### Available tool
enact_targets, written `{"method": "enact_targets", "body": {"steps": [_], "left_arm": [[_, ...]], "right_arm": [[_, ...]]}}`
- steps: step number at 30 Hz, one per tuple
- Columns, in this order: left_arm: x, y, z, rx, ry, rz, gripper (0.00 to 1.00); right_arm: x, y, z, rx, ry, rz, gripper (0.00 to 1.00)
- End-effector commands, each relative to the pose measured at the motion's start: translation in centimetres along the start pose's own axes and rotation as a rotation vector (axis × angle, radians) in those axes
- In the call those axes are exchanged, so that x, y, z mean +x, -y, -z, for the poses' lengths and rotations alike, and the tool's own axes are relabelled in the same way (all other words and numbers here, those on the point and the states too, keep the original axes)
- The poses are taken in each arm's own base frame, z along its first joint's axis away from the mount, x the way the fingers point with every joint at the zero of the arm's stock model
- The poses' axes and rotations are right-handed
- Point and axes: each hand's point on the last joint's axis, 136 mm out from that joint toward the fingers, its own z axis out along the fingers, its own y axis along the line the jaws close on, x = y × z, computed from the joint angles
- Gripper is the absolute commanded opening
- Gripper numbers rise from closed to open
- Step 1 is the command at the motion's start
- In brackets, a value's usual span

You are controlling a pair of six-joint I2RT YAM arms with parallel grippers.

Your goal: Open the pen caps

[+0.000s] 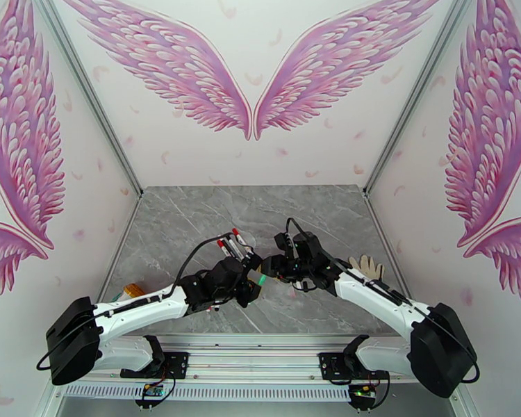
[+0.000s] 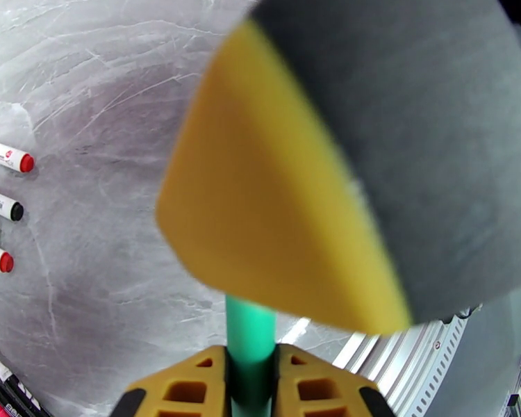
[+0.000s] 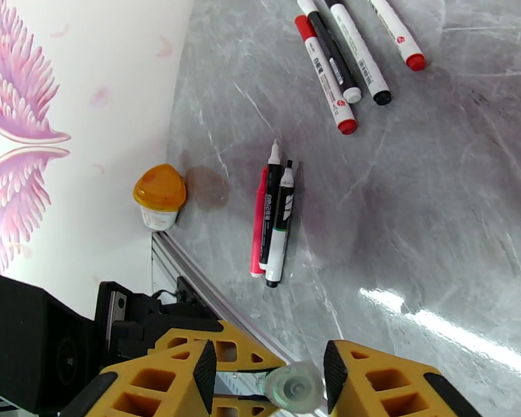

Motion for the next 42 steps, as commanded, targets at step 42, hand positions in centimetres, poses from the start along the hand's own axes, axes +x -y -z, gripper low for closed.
{"method": "enact_targets", "body": {"steps": [42], "left_arm": [[-1.1, 1.9, 0.4, 0.238, 0.039, 0.127, 0.20]], "right_arm": [[-0.1, -3.6, 1.4, -0.114, 0.032, 0.076, 0.18]]}}
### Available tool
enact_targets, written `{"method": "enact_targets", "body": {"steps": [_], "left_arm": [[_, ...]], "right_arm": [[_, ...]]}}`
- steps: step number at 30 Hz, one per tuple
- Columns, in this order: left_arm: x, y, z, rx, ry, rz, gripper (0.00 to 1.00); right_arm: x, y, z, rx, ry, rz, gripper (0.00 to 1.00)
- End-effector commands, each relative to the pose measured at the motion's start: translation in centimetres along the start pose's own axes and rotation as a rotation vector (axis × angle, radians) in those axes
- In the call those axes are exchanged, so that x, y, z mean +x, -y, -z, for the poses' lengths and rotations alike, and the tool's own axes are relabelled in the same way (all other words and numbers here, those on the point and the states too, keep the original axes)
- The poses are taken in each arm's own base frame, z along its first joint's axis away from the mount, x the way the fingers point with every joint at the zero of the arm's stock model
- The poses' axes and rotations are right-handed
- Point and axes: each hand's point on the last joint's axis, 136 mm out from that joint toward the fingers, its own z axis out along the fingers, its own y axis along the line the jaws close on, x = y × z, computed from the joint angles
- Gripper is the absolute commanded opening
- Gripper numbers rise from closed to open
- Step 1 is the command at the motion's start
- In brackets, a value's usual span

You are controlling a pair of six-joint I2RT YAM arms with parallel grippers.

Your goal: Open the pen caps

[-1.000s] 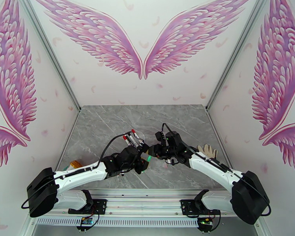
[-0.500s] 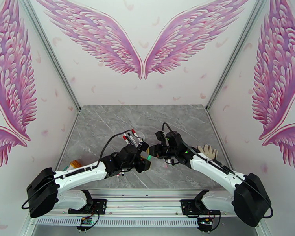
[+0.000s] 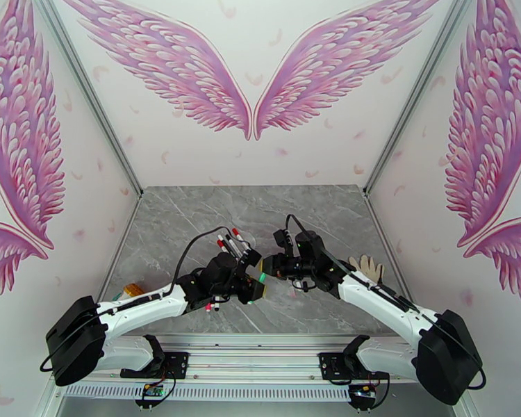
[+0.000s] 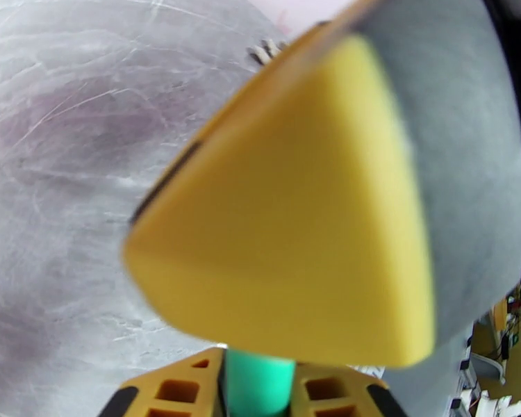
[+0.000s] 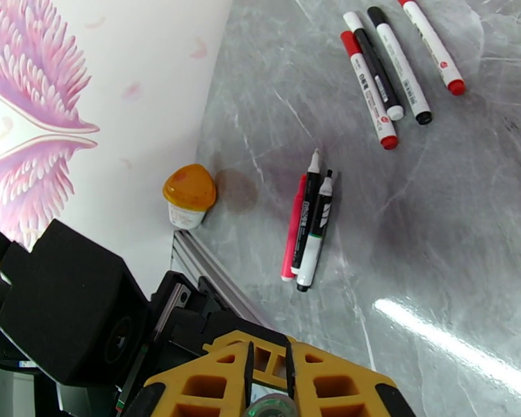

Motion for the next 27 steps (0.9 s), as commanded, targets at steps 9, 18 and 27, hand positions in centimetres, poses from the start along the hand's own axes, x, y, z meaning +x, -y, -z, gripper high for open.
{"method": "enact_targets", "body": {"steps": [9, 18, 27], "left_arm": [[0.2, -1.2, 0.9, -0.105, 0.008, -0.043, 0.11], [2.1, -1.1, 1.6, -0.150, -0.038, -0.088, 0.08], [2.6, -0.2, 2.5, -0.073, -0.050, -0.070, 0.08]], "right_arm": [[-0.9, -0.1, 1.2, 0.050, 0.083, 0.018, 0.18], [-2.6, -0.4, 3.1, 0.116, 0.183, 0.038, 0.15], [-2.9, -2.9, 4.0, -0.017, 0.185, 0.115, 0.14]]}}
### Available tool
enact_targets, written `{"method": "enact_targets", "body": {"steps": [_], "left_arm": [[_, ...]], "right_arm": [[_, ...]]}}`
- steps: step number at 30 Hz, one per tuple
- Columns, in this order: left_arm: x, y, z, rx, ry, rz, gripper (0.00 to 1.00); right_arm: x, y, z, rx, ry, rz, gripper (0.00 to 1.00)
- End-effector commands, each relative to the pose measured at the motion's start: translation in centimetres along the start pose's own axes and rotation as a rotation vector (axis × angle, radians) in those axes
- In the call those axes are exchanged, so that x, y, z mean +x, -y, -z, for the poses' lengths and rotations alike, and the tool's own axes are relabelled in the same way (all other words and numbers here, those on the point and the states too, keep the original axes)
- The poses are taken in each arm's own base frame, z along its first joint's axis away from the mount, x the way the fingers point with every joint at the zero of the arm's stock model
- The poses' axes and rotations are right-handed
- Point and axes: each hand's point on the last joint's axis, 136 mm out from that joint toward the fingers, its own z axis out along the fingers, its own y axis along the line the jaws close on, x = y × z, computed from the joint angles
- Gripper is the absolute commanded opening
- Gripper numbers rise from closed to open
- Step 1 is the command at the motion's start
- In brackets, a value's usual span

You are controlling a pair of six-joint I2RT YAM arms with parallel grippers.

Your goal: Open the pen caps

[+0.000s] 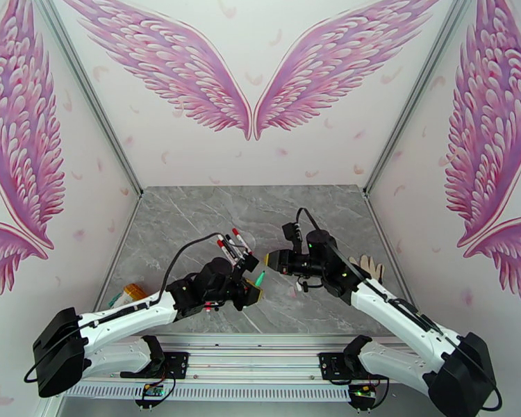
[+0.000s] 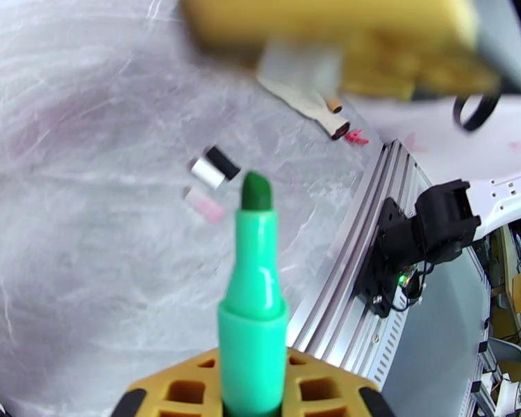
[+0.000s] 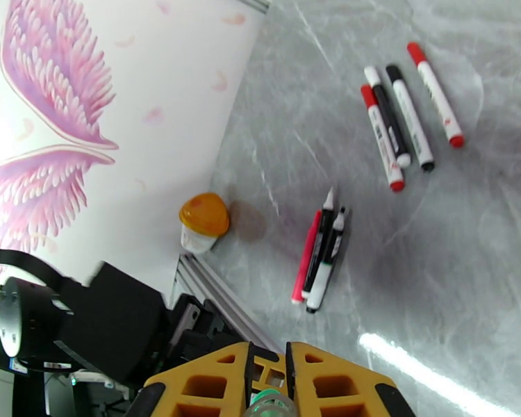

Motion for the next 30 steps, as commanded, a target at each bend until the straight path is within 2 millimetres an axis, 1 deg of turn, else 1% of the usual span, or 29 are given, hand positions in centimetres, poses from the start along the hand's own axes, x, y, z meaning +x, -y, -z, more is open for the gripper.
{"method": "enact_targets", "body": {"steps": [1, 7, 9, 12, 15, 19, 25, 30], "left_arm": [[1.4, -1.0, 0.4, -0.056, -0.051, -0.001, 0.08], [1.7, -1.9, 0.6, -0.148, -0.059, -0.055, 0.08], [1.8, -1.9, 0.6, -0.153, -0.063, -0.062, 0.08], [1.9, -1.6, 0.7, -0.140, -0.061, -0.059, 0.08], [1.2, -0.8, 0.8, -0.095, -0.023, -0.034, 0.07], [-0.3, -0.3, 1.3, -0.079, 0.035, -0.004, 0.08], [-3.0, -0.8, 2.8, -0.112, 0.171, 0.063, 0.10], [-3.6, -0.8, 3.4, -0.107, 0.217, 0.088, 0.10]], "right_arm": [[-0.9, -0.1, 0.5, 0.020, 0.033, 0.019, 0.14], [-1.9, 1.5, 1.3, 0.118, 0.090, -0.017, 0.14], [-2.2, 1.9, 1.6, 0.144, 0.106, -0.028, 0.14], [-2.4, 2.0, 2.0, 0.146, 0.117, -0.035, 0.14], [-2.2, 2.1, 2.1, 0.143, 0.102, -0.019, 0.14], [-1.2, 3.2, 2.5, 0.195, 0.057, 0.011, 0.15], [0.8, 7.0, 4.5, 0.401, -0.027, 0.039, 0.16], [2.4, 10.8, 6.2, 0.578, -0.105, 0.022, 0.16]]}}
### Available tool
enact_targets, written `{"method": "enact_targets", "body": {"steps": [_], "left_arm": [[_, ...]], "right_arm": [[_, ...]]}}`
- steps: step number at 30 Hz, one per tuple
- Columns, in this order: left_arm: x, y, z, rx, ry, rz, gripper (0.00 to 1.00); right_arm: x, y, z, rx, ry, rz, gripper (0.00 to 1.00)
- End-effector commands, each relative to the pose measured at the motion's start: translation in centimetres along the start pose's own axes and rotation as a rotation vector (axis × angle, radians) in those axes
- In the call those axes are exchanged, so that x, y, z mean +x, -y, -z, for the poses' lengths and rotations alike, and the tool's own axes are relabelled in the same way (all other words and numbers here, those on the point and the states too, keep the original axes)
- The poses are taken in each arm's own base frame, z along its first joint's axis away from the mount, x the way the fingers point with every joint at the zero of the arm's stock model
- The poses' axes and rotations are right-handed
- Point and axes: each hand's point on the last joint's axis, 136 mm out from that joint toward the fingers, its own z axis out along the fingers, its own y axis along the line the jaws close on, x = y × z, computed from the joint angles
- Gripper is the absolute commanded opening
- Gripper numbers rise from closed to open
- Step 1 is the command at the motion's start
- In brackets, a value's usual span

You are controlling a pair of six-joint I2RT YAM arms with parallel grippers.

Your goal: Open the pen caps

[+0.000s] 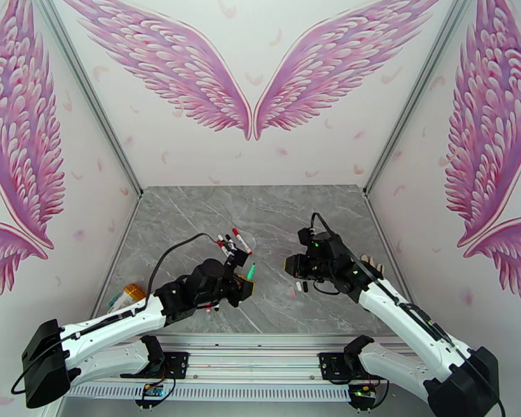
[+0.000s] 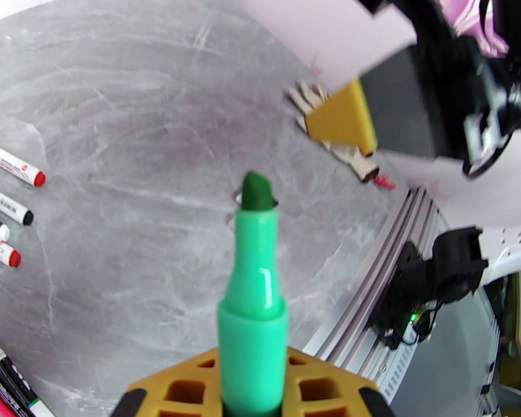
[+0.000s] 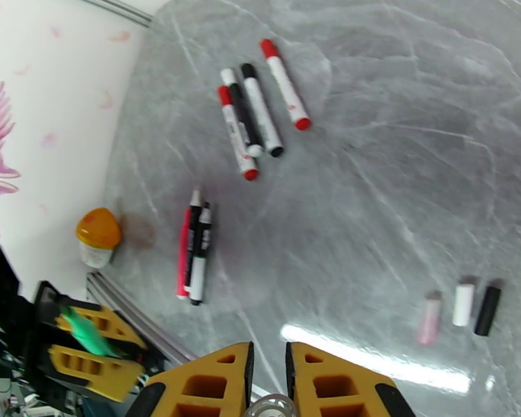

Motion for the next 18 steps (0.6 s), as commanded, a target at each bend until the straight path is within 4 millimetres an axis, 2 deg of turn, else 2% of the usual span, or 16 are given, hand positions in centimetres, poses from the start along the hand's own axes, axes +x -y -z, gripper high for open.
{"method": "enact_targets", "body": {"steps": [1, 8, 18], "left_arm": [[-0.7, -0.3, 0.4, -0.006, 0.054, 0.036, 0.10], [-1.0, -0.9, 0.9, -0.027, 0.078, 0.030, 0.10], [-0.6, -1.8, 0.1, -0.063, 0.043, 0.010, 0.11]], "right_arm": [[1.3, 3.7, 0.6, 0.176, -0.068, 0.015, 0.16], [2.2, 8.1, -0.6, 0.320, -0.147, -0.030, 0.18], [2.5, 12.4, -2.5, 0.449, -0.263, -0.066, 0.21]]}}
